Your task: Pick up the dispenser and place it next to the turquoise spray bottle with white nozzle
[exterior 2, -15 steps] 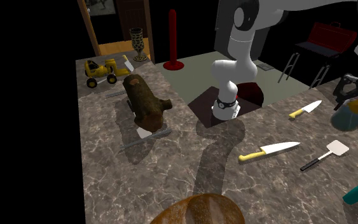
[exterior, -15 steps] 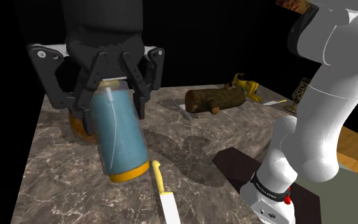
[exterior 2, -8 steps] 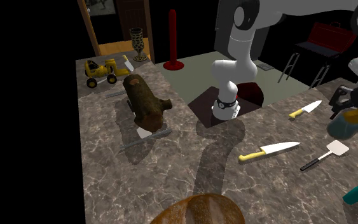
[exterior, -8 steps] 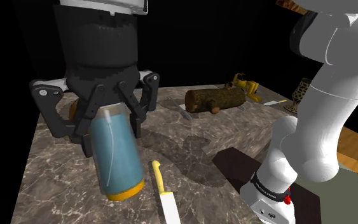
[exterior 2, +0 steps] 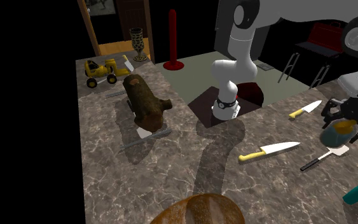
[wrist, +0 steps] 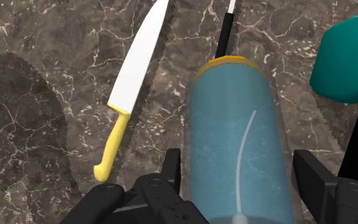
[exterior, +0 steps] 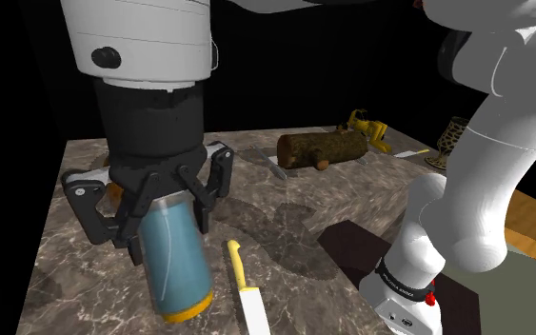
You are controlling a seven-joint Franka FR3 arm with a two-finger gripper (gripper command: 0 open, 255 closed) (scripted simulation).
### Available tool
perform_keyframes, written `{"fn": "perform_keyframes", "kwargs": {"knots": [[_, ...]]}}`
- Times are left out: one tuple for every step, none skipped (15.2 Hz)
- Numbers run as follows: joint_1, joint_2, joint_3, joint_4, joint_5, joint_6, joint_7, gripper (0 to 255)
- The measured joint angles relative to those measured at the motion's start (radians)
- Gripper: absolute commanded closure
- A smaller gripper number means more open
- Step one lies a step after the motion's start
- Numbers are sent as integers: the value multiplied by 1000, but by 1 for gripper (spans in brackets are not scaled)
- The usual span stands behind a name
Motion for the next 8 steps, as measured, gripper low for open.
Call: {"fn": "perform_keyframes", "kwargs": {"knots": [[-1, -3, -1, -18, 1, 16, -2, 255], [-2, -6, -2, -34, 3, 29, -6, 255], [-2, -3, -1, -44, 2, 41, -6, 255], [-1, -3, -1, -55, 2, 53, -6, 255], [-1, -5, -1, -71, 3, 66, -6, 255], [-2, -6, -1, -88, 4, 82, -9, 255], [-1, -7, 0, -102, 4, 95, -8, 255], [-1, -7, 0, -117, 5, 110, -9, 255]]}}
